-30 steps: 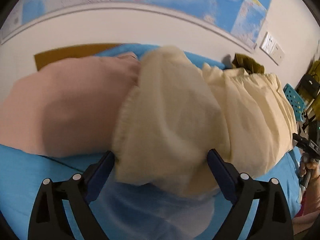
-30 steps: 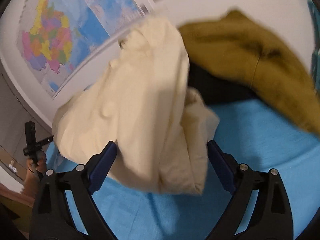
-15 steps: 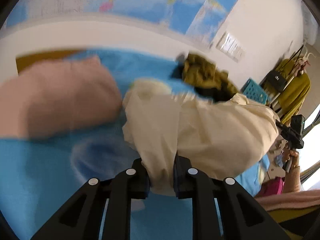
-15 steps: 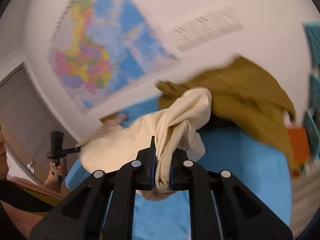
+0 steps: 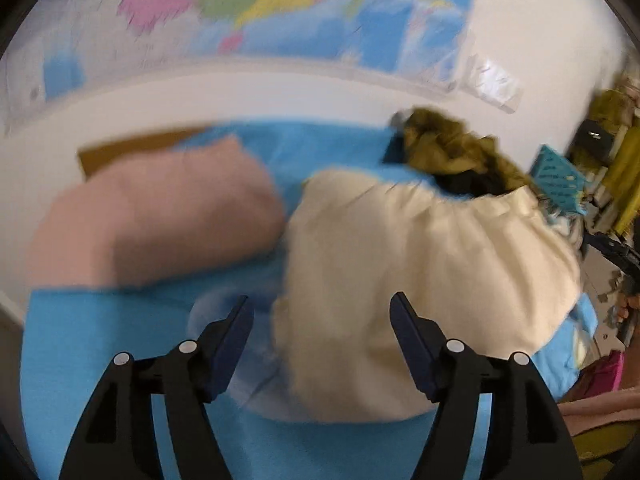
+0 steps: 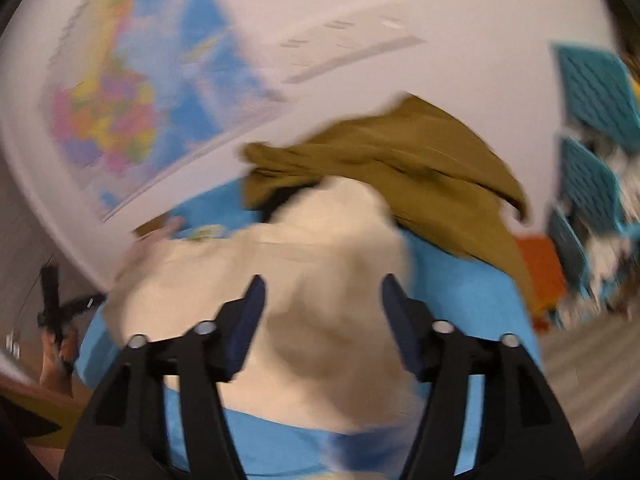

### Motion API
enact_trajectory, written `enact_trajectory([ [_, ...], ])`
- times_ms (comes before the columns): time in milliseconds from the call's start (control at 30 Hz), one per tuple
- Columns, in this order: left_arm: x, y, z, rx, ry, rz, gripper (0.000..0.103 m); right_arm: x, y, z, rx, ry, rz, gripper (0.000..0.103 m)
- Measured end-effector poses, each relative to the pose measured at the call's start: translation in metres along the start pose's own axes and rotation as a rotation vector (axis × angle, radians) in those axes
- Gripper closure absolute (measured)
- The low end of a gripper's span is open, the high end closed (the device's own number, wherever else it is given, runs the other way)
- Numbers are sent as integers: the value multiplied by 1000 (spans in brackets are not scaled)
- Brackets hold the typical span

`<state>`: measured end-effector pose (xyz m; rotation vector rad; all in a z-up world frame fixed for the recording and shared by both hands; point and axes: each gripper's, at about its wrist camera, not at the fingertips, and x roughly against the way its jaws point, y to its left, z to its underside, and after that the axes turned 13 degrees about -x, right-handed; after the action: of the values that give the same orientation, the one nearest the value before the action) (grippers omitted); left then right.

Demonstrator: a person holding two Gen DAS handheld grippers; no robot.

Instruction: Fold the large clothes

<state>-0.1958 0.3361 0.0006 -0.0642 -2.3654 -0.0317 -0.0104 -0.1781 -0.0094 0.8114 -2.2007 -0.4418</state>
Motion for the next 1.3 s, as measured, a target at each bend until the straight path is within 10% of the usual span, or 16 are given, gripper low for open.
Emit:
enact_trajectory([
  [167,-25,-46,-20,-146,10,81,29,-67,44,12,155,108,27,35],
  [233,-48,-57,-23,-166,50,100,29,-97,48,20,193,146,68,54],
  [300,-75,-65,-22,-167,105,96,38,-117,46,28,216,174,116,99],
  [333,-85,-68,-22,-173,111,88,49,-126,45,28,199,184,95,100],
  [467,-109,-67,-33,-151,137,45,83,-135,46,15,160,134,78,101],
  [767,-125,-50,-44,-90,99,36,82,-151,25,15,67,174,62,98],
  [967,-85,-58,-35,-127,-14,18,24,-91,24,7,29,60,-19,60],
  [1300,-85,-34,-8,-109,31,-70,25,-75,-63,12,-191,56,129,77],
])
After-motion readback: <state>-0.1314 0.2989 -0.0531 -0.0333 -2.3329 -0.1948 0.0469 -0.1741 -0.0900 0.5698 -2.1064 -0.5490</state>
